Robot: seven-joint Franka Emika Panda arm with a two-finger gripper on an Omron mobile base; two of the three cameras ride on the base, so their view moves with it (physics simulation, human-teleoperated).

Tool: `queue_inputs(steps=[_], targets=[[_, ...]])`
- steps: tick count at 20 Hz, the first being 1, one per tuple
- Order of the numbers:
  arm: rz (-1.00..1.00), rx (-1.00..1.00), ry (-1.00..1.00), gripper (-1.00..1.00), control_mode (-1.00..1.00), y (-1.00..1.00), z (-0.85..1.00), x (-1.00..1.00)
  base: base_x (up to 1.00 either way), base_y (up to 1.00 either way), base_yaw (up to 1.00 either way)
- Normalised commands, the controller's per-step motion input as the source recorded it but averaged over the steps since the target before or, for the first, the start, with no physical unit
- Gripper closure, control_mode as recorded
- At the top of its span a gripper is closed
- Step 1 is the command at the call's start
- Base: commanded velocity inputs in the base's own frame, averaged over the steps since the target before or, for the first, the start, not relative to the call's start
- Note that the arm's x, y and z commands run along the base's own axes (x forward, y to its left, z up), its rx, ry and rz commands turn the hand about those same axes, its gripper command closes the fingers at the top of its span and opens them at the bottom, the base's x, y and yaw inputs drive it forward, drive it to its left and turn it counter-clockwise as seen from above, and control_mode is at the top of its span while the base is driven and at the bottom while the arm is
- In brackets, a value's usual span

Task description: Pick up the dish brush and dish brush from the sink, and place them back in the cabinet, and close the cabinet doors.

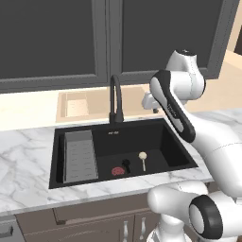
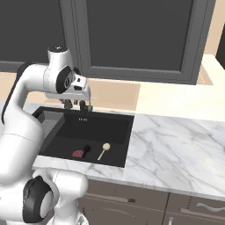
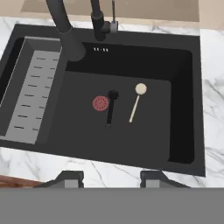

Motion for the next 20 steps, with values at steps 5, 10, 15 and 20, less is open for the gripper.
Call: queue_inputs(steps=[5, 10, 15, 20], targets=[[0.00, 0.00, 0.00, -1.00, -1.00, 0.00, -0.06, 0.00, 0.00, 0.00, 0.00], [0.00, 0.00, 0.00, -1.00, -1.00, 0.00, -0.18, 0.00, 0.00, 0.00, 0.00], [0.00, 0.00, 0.00, -1.00, -1.00, 0.00, -0.21, 0.00, 0.00, 0.00, 0.00], [0.00, 0.00, 0.00, -1.00, -1.00, -0.02, -0.21, 0.00, 0.00, 0.00, 0.00]])
